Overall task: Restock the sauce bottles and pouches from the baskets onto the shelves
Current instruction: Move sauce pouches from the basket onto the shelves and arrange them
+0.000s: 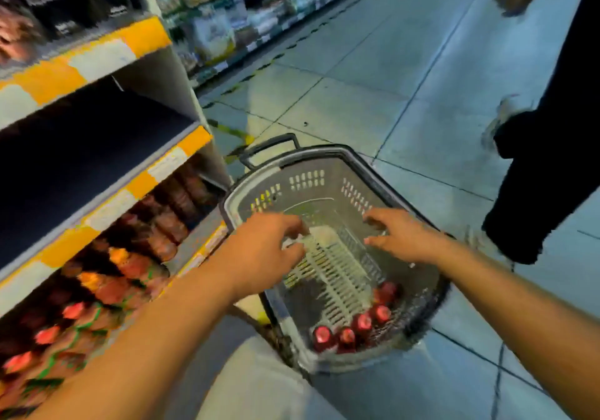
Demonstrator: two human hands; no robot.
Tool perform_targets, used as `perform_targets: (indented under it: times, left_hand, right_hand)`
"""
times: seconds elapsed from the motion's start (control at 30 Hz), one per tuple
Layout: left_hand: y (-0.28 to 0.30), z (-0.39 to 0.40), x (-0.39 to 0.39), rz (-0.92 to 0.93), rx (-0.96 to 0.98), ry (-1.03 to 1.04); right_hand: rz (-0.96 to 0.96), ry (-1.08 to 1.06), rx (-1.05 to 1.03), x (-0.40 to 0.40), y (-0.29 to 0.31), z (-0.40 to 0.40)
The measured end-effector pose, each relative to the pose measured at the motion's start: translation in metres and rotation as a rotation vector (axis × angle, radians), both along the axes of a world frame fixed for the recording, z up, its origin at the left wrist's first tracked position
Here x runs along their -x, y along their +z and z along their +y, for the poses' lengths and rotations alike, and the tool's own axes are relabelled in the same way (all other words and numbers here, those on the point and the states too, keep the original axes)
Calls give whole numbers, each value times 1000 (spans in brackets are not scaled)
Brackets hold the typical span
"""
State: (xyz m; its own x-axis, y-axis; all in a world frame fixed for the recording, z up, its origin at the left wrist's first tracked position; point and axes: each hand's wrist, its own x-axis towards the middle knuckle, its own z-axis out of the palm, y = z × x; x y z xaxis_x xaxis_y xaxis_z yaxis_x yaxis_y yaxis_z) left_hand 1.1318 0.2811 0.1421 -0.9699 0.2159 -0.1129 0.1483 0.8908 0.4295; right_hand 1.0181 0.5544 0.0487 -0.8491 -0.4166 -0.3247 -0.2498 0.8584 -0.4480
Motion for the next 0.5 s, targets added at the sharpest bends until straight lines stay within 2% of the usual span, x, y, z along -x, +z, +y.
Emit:
perform_targets:
  times: [0.1, 0.27, 0.37, 0.5]
  left_hand:
    - [-39, 47, 29, -173, 53, -117]
    - [-107, 101, 66, -461, 283, -280]
    - [-136, 120, 84, -658, 351, -326]
    - [-180, 124, 75, -780, 359, -323]
  right_hand:
    - [-114, 82, -230, 12, -39, 10]
    - [-325, 153, -413, 23, -85, 10]
    - [-454, 192, -491, 25, -105, 8]
    - [-428, 296, -636, 31, -139, 1]
